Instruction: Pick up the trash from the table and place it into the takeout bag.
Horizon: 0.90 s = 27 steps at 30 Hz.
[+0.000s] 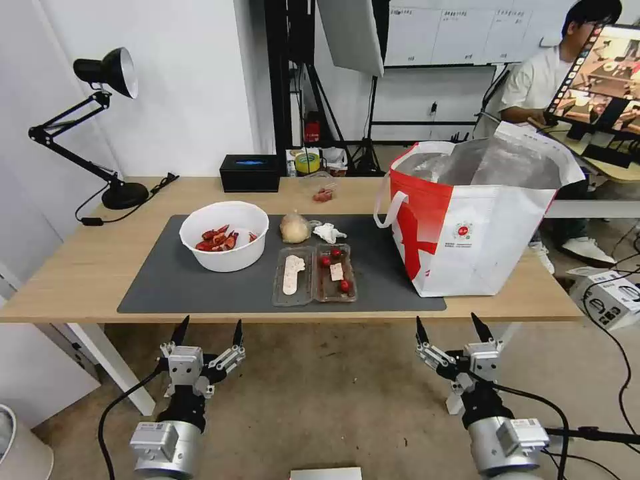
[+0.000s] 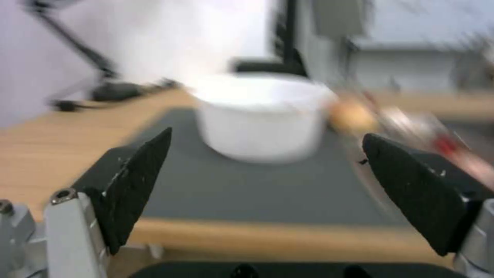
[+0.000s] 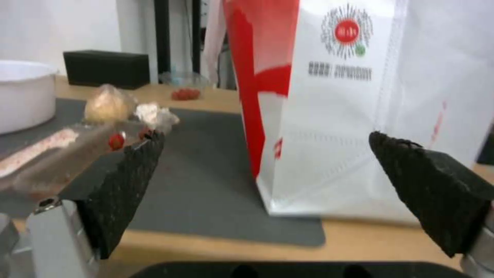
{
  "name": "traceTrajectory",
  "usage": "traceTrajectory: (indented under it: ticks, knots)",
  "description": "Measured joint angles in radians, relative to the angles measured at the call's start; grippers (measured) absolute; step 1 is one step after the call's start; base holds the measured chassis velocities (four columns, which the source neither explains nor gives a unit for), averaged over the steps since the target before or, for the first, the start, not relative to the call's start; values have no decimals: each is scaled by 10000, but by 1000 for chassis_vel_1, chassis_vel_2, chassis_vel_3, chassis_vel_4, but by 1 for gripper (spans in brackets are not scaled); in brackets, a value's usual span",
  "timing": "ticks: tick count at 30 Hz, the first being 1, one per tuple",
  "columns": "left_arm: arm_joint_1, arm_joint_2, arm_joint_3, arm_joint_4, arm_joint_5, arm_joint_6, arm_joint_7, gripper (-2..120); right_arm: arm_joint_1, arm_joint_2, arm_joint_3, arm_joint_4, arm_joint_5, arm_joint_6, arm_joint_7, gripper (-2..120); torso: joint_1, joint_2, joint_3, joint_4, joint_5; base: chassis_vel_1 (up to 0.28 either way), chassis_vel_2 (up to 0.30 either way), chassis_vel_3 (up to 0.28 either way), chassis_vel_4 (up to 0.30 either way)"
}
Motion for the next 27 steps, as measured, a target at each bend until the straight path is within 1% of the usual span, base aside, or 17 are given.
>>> traceTrajectory:
  ticks: [1,2,3,4,5,6,7,9,12,13,14,17,18,20,23,26,27]
  knots:
    - [-107,-75,-179,-50,-259,26,-150,100,155,-195,8,-20,166,-75,56,100,0,0,0,0,0,0,0,0,0]
    - [-365,-258,-629,-172,-874,81,-522,100,585,-754,31,-80,628,-296,209,100,0,0,1,0,-1,0,0,0,0]
    - [-365,-258,-629,-172,-874,81,-522,100,585,-754,31,-80,628,-296,209,100,0,0,1,0,-1,0,0,0,0]
    - [-443,-339,-763,-216,-1075,82,-610,100,815,-1053,44,-108,869,-407,286,100,0,0,1,0,1,0,0,0,0]
    - [-460,-375,-792,-223,-1141,69,-618,100,965,-1256,50,-130,1032,-482,337,100,0,0,1,1,1,0,0,0,0]
    - [-467,-430,-840,-224,-1233,41,-640,100,1494,-1944,80,-203,1595,-748,519,100,0,0,1,0,-2,0,0,0,0]
    - [-467,-430,-840,-224,-1233,41,-640,100,1494,-1944,80,-203,1595,-748,519,100,0,0,1,0,-2,0,0,0,0]
    - [-437,-432,-843,-195,-1239,30,-629,100,2038,-2659,111,-278,2182,-1022,704,100,0,-1,1,0,-1,0,0,0,0]
    - [-406,-419,-813,-174,-1239,34,-607,100,2451,-3176,118,-351,2589,-1190,832,100,0,0,1,-1,-2,0,0,0,0]
    - [-391,-411,-788,-164,-1239,44,-598,100,2662,-3351,23,-488,2678,-1154,862,100,0,0,0,-1,-11,0,0,0,0]
    - [-370,-401,-721,-143,-1239,79,-571,100,2868,-3486,-247,-684,2751,-1081,856,100,0,0,0,6,-8,0,0,0,0]
    - [-334,-369,-640,-115,-1238,185,-564,100,2958,-3541,-453,-850,2787,-1054,850,100,2,-2,2,2,8,0,0,0,0]
    - [-298,-329,-506,-81,-1253,293,-556,100,2994,-3559,-541,-904,2811,-1057,850,100,1,-2,0,0,-8,0,0,0,0]
    - [-279,-288,-424,-70,-1315,375,-560,100,2988,-3559,-569,-928,2837,-1116,858,100,0,-2,0,-2,-2,0,0,0,0]
    - [-304,-159,-237,-116,-1800,627,-656,100,2937,-3553,-585,-932,3027,-1200,873,100,-1,-1,0,-1,-5,0,0,0,0]
    - [-553,214,346,-250,-3056,851,-1258,100,2899,-3579,-593,-928,3106,-1223,874,100,-2,-1,0,-1,-3,0,0,0,0]
    - [-553,214,346,-250,-3056,851,-1258,100,2899,-3579,-593,-928,3106,-1223,874,100,-2,-1,0,-1,-3,0,0,0,0]
